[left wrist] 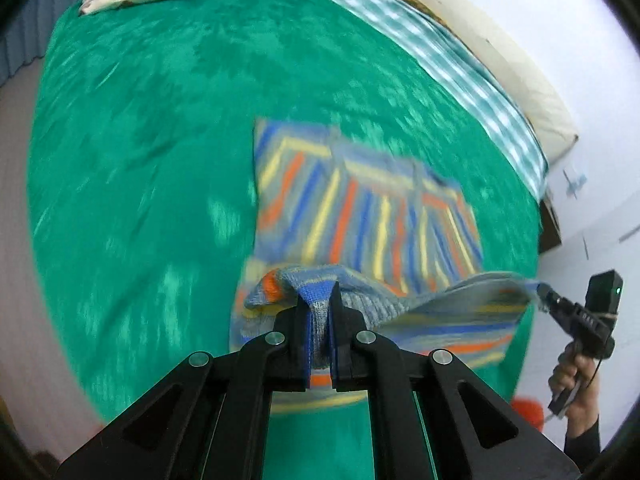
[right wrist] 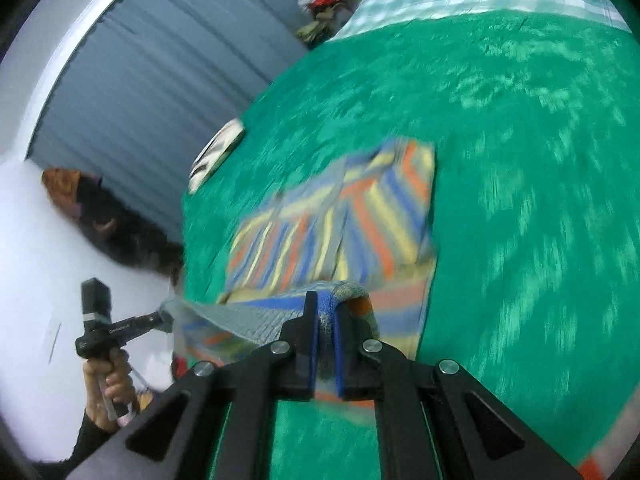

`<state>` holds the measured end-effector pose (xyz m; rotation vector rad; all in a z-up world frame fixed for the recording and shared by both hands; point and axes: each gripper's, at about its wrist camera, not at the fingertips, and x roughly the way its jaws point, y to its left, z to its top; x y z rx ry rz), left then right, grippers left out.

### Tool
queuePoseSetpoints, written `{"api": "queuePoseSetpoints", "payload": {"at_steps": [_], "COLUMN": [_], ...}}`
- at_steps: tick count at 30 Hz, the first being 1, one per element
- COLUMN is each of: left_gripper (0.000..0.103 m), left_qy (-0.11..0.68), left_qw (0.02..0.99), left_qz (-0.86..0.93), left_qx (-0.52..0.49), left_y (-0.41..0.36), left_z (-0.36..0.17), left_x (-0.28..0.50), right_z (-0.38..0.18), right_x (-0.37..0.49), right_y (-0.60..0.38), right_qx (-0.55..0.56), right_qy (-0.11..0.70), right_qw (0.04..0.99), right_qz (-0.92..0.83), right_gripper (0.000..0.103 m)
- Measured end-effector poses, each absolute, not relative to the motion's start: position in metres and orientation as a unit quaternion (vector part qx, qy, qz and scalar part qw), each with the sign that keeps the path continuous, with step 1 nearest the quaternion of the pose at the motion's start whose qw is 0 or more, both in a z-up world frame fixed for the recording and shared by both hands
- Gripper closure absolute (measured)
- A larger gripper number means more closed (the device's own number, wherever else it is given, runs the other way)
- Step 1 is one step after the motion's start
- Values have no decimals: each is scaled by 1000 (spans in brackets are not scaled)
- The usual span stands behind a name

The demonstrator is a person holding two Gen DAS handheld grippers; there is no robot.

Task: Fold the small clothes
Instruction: 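Close both grippers on the ribbed hem of the sweater, then lift the hem with both grippers and fold it over toward the collar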

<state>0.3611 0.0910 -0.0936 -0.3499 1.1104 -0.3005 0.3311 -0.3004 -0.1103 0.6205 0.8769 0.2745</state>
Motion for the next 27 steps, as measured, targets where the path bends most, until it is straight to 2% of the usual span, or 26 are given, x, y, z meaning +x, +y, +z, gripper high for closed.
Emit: {"api": "queuePoseSetpoints", "payload": {"at_steps": [6,12,14,15,16,17,18,21,25,27], "left_gripper": [99,96,82,55,36,35,36,36,36,34], "left_qy": [550,564,547,544,540,526,519,506,484,483], "left_qw": [804,795,807,809,809,811,812,829,863,864], "left_qz": [-118,-97,-61,-23,0,16,18,-9,-79,-129], "left_qx": [-190,-200,-215,-221,-233,-255,-265,-239,-119,-51], "left_y": [88,88,97,104,110,119,123,117,67,36], "left_z": [-126,-148,-149,-150,-151,-149,-148,-133,-117,-126], "left_x": [440,496,517,527,532,534,533,510,442,396], "right_z": [-145,-184,-192,-195,-196,-198,-198,-187,-156,-145], "right_x": [434,495,508,511,514,514,513,500,472,450], "right_y": [-327,-345,-355,-361,-366,-371,-374,-374,-341,-307], "right_qx": [317,366,405,425,430,428,426,397,273,206], "right_qy": [445,468,435,409,397,389,381,376,403,418], "right_qw": [831,796,796,800,806,814,819,836,868,871], "right_qz": [104,113,115,112,92,62,42,38,95,157], "right_gripper": [97,96,94,91,78,56,54,54,54,55]}}
